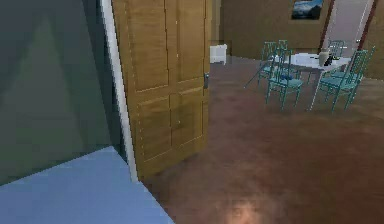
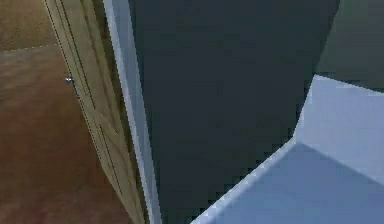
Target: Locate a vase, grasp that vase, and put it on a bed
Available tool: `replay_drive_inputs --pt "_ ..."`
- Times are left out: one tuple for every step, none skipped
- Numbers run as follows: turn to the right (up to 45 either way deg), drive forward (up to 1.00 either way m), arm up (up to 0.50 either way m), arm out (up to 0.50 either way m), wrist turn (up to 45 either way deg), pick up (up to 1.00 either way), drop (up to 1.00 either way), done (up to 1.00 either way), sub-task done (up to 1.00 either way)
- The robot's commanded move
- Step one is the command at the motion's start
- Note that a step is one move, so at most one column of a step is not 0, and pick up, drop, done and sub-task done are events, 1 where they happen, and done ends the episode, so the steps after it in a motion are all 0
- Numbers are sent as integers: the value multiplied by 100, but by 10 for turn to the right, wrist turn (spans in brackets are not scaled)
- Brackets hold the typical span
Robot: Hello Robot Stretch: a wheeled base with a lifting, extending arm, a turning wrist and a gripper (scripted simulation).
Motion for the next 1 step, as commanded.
replay_drive_inputs --pt "0 45 0 0 0 0 0 0 0"
